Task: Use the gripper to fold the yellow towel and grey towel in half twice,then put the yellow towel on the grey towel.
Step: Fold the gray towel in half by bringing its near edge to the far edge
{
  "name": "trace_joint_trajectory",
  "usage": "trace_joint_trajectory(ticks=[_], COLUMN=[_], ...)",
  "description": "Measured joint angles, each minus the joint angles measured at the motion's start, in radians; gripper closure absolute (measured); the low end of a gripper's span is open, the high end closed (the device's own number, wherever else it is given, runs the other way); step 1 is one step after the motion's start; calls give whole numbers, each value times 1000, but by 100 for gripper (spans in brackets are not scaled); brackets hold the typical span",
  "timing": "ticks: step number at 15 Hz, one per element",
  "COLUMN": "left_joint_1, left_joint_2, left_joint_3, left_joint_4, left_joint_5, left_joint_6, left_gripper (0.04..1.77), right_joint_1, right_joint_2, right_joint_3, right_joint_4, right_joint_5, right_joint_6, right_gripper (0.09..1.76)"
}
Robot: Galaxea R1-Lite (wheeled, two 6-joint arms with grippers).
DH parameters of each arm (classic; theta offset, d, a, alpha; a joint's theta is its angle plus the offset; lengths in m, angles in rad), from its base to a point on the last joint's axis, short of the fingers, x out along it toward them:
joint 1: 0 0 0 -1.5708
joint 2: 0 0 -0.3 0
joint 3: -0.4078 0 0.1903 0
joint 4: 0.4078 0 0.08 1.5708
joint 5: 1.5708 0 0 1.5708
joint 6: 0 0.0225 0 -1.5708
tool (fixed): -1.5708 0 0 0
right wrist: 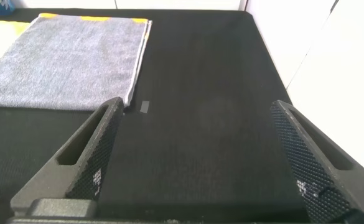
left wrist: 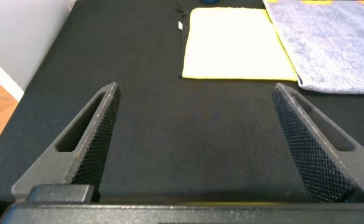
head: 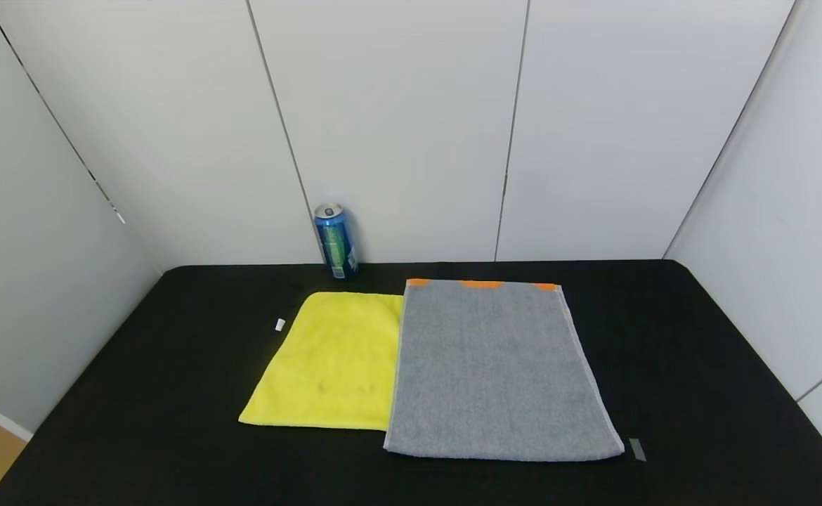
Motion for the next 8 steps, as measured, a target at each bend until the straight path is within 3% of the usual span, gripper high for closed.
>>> trace_joint_trajectory(ticks=[8], left_joint_1=[0], left_joint_2=[0], left_joint_3=[0], left_joint_4=[-2], left_joint_5=[-1], left_joint_6=[10], left_gripper=[9], right_joint_1=[0], right_joint_2=[0], right_joint_3=[0], right_joint_4=[0], right_joint_5=[-1], right_joint_6=[0], right_gripper=[14])
